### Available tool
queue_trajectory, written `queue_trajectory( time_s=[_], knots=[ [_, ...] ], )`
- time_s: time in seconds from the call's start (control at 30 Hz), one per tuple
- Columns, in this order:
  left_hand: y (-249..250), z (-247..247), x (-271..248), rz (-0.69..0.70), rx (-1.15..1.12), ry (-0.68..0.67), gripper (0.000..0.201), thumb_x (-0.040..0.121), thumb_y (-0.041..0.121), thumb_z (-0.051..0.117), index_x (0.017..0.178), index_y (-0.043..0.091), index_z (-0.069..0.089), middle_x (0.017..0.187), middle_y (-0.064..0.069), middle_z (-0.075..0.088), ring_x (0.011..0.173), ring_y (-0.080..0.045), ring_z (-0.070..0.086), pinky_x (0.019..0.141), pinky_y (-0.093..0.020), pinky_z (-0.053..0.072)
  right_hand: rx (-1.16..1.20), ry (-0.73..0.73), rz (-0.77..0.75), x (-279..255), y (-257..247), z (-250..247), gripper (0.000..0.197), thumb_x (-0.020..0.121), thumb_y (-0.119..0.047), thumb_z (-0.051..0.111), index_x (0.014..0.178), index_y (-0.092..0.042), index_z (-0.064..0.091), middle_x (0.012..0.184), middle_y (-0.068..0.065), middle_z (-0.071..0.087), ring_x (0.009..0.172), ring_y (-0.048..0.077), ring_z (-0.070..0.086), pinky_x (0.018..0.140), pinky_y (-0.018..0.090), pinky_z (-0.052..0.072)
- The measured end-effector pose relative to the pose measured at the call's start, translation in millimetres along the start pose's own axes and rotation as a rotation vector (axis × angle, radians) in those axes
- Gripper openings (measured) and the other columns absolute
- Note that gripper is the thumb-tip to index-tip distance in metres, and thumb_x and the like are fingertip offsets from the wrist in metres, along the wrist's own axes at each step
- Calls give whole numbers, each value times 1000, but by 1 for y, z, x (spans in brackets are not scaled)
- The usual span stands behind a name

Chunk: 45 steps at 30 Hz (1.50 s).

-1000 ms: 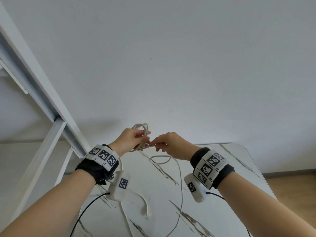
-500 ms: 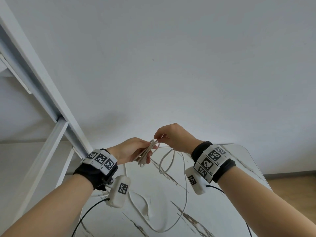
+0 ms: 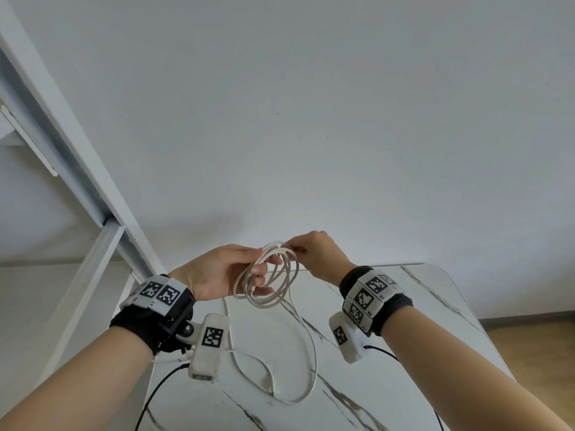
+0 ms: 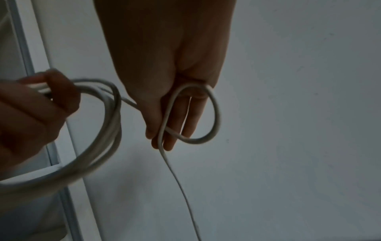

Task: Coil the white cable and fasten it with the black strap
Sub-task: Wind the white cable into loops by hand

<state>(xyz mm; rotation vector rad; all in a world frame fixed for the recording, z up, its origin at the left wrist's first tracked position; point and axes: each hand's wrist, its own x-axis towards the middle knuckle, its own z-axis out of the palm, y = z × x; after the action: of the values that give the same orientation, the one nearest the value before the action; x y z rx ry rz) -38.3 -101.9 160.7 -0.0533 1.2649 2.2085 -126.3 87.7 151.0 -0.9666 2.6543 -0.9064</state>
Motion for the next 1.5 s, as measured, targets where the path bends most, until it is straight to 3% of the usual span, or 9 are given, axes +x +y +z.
queue_trajectory(
  time_s=[0.13, 0.37, 0.5, 0.67, 0.93, 1.1, 1.27, 1.37, 1.5],
  knots=[
    [6, 3, 0, 74, -78, -13, 40, 71, 27, 78, 100, 1, 69, 63, 0, 48, 58, -15, 55, 78, -40, 55, -77, -38, 86, -3, -4, 7, 20, 84, -3, 45, 70, -9, 57, 66, 11, 59, 62, 26, 46, 57, 34, 39],
    [10, 13, 7, 236, -260, 25, 26, 80, 24, 66, 94, 3, 70, 62, 2, 51, 58, -12, 58, 81, -40, 56, -71, -76, 142, -9, -4, 22, 16, 90, -14, 43, 87, -4, 56, 71, 10, 57, 67, 29, 48, 60, 35, 39],
    [9, 19, 8, 319, -324, 93, 23, 86, 23, 57, 91, 4, 69, 60, 4, 49, 57, -10, 57, 79, -39, 56, 18, 44, 209, -11, 4, 29, 22, 89, -12, 45, 70, -23, 45, 63, -3, 50, 61, 22, 44, 50, 25, 32],
    [9, 22, 5, 383, -379, 199, 25, 90, 23, 46, 92, 4, 62, 59, 5, 47, 54, -9, 55, 75, -36, 58, 293, 310, 323, -16, 15, 26, 13, 86, -12, 58, 99, -10, 58, 94, 4, 68, 87, 21, 66, 79, 36, 55],
    [1, 18, 9, 374, -424, 246, 23, 91, 22, 48, 97, 2, 60, 61, 4, 49, 57, -9, 56, 84, -40, 56, 557, 633, 331, -16, 15, 25, 33, 82, -7, 65, 107, -15, 44, 94, -4, 57, 74, 17, 65, 61, 16, 49],
    [4, 17, 10, 415, -442, 303, 25, 95, 21, 45, 101, 1, 59, 61, 3, 50, 58, -10, 56, 83, -40, 57, 609, 611, 321, -14, 15, 25, 41, 82, -3, 64, 105, -21, 35, 93, -8, 53, 71, 25, 66, 69, 34, 52],
    [7, 11, 7, 450, -453, 378, 24, 97, 20, 45, 102, 0, 56, 58, 2, 55, 57, -10, 56, 81, -40, 58, 416, 550, 301, -12, 27, 22, 36, 89, -4, 56, 121, -16, 48, 121, -1, 50, 73, 22, 64, 73, 40, 57],
    [8, 5, 4, 447, -459, 380, 25, 97, 21, 45, 102, -1, 58, 60, 2, 52, 57, -10, 57, 82, -40, 57, 375, 469, 302, -11, 35, 21, 36, 96, -6, 39, 129, -18, 49, 110, -2, 60, 72, 17, 56, 68, 37, 54],
    [10, 5, 2, 467, -464, 383, 25, 96, 20, 46, 101, 0, 59, 61, 2, 53, 60, -11, 59, 80, -41, 58, 197, 272, 275, -13, 40, 25, 36, 97, -6, 33, 126, -13, 53, 113, 9, 60, 101, 23, 57, 84, 28, 43]
  ],
)
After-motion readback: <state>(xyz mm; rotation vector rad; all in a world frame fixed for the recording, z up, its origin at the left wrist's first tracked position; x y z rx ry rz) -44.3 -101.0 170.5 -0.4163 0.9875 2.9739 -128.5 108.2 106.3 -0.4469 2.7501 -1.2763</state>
